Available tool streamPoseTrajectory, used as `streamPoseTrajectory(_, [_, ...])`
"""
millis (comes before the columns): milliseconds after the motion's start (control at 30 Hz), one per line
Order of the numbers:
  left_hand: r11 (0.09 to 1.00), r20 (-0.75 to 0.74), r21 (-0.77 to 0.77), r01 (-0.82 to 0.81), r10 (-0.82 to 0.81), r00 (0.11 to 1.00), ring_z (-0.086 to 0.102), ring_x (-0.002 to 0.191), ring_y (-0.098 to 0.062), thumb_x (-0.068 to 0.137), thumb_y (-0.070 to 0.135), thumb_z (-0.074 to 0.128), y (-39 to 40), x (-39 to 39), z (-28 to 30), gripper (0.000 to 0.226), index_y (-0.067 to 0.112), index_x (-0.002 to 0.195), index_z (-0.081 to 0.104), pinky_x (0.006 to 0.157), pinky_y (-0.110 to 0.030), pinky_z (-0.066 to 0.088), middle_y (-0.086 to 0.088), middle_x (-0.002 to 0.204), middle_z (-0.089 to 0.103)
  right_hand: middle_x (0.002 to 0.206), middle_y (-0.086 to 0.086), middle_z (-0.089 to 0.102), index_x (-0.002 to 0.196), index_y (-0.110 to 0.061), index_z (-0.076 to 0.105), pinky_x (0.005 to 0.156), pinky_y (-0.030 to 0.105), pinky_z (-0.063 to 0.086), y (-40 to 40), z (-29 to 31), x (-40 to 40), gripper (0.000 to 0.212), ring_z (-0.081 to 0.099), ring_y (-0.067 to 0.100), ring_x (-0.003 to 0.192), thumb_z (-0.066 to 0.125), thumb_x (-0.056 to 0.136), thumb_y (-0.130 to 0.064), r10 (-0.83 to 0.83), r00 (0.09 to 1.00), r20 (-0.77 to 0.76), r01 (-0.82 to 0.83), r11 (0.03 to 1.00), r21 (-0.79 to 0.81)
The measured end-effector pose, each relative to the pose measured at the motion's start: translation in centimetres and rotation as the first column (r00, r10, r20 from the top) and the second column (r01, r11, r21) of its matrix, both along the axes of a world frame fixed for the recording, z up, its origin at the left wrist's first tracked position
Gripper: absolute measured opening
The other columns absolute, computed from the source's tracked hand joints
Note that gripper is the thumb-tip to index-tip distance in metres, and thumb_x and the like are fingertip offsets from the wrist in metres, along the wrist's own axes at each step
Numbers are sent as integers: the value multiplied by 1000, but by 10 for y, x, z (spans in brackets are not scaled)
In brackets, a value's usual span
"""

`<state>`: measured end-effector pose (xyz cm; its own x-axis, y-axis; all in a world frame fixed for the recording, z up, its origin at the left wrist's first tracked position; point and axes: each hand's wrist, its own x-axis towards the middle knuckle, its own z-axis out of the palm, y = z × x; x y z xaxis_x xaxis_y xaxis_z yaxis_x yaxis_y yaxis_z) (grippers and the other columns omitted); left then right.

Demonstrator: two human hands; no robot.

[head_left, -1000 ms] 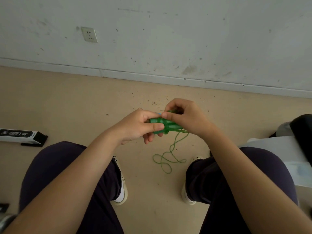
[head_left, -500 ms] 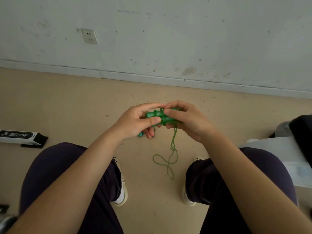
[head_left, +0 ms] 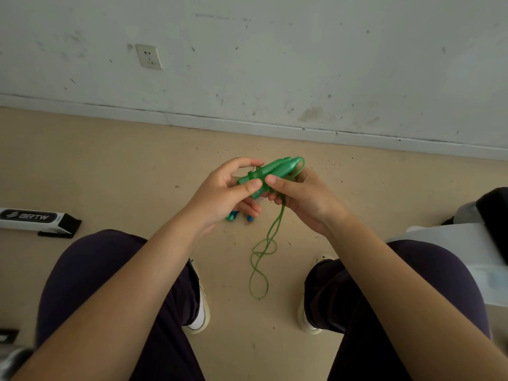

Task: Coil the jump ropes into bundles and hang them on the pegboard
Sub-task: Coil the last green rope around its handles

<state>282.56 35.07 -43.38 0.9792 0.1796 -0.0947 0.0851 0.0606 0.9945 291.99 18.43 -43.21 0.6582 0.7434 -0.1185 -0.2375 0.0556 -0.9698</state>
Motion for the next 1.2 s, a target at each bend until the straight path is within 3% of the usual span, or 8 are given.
streamPoseTrajectory(333, [991, -28, -134, -9, 5, 1000, 72, 68, -29, 99, 14, 60, -2, 1, -1, 28, 18, 126, 61, 61, -30, 59, -14, 85, 74, 79, -3, 70, 102, -11, 71, 63, 21, 46, 5, -4, -6, 24, 59, 9, 70, 68, 89, -31, -32, 995, 93, 41, 994, -104])
streamPoseTrajectory(500, [983, -59, -182, -1, -10, 998, 71, 64, -26, 87, 34, 69, -1, 2, -1, 39, 17, 122, 63, 59, -28, 58, -14, 87, 76, 74, 0, 69, 96, -11, 73, 57, 22, 43, 7, -3, -8, 33, 52, 10, 60, 70, 82, -41, -88, 977, 195, 123, 978, -171])
streamPoseTrajectory(600, [991, -51, -135, -23, 16, 999, 71, 64, -24, 95, 22, 64, -1, 2, -5, 24, 18, 119, 65, 59, -26, 57, -14, 88, 76, 71, -4, 68, 93, -10, 72, 56, 21, 41, 6, -1, -6, 23, 48, 8, 57, 69, 89, -33, -65, 971, 230, 113, 973, -200])
streamPoseTrajectory(800, [990, -64, -128, -49, 41, 997, 72, 68, -25, 94, 16, 67, -1, 2, -4, 38, 10, 130, 59, 62, -27, 58, -18, 93, 75, 59, -15, 58, 107, -7, 71, 54, 14, 40, 1, 5, -3, 24, 47, -1, 54, 68, 91, -26, 17, 952, 305, 63, 966, -250])
streamPoseTrajectory(967, [963, -46, -266, -30, 18, 999, 72, 67, -23, 82, 26, 71, -2, 1, 0, 43, 16, 123, 63, 63, -26, 58, -17, 94, 75, 51, -21, 58, 87, -17, 71, 51, 9, 38, 2, 8, -7, 11, 50, -4, 48, 66, 93, -25, -33, 904, 427, 145, 961, -234])
streamPoseTrajectory(1200, [947, -41, -314, 69, -86, 995, 67, 60, -18, 88, 29, 62, -1, 3, 1, 47, 20, 135, 57, 56, -24, 55, -9, 86, 73, 51, -21, 58, 75, -25, 66, 50, 7, 37, 5, 5, -13, 25, 51, -4, 47, 58, 98, -23, -59, 892, 449, 168, 963, -209])
